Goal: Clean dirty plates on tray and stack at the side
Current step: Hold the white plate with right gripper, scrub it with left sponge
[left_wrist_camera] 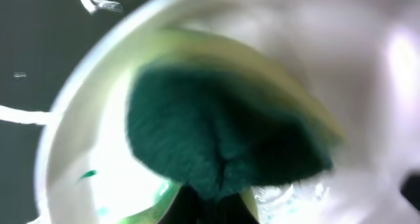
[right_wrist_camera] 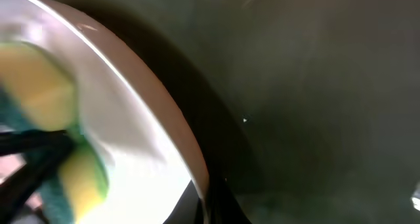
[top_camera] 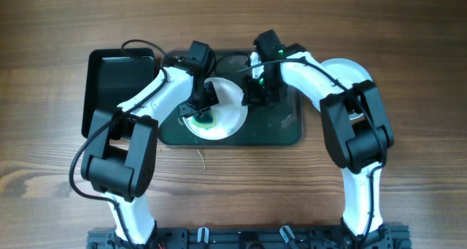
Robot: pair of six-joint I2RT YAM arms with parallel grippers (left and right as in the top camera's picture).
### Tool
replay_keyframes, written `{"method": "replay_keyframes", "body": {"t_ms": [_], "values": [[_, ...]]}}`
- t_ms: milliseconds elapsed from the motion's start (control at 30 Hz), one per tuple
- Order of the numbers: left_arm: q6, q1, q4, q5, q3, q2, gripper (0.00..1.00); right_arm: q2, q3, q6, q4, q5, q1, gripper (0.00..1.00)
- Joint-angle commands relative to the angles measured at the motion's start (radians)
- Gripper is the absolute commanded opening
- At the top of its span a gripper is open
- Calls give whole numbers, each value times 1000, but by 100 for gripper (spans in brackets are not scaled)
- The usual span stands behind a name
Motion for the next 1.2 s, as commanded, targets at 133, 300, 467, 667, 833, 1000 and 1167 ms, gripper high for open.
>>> {"method": "replay_keyframes", "body": {"t_ms": [133,300,467,667,833,1000,1167], "values": [[325,-71,33,361,-28,48,4,137,-19,-73,32,-89,-21,4],[229,-72,137,250,-28,48,4,137,-19,-72,34,-89,-20,4],[-90,-62,146,-261,-28,48,4,137,-20,-77,31,-84,-20,4],[-238,-62,22,-637,-28,48,4,137,-20,-76,32,-73,-20,4],[-235,-61,-18,-658,-28,48,4,137,-20,-76,34,-73,-20,4],[34,-61,45,-232,-28,48,4,137,-20,-76,32,-72,-20,4],[384,-61,139,247,-28,48,4,137,-20,-76,32,-69,-20,4]]}}
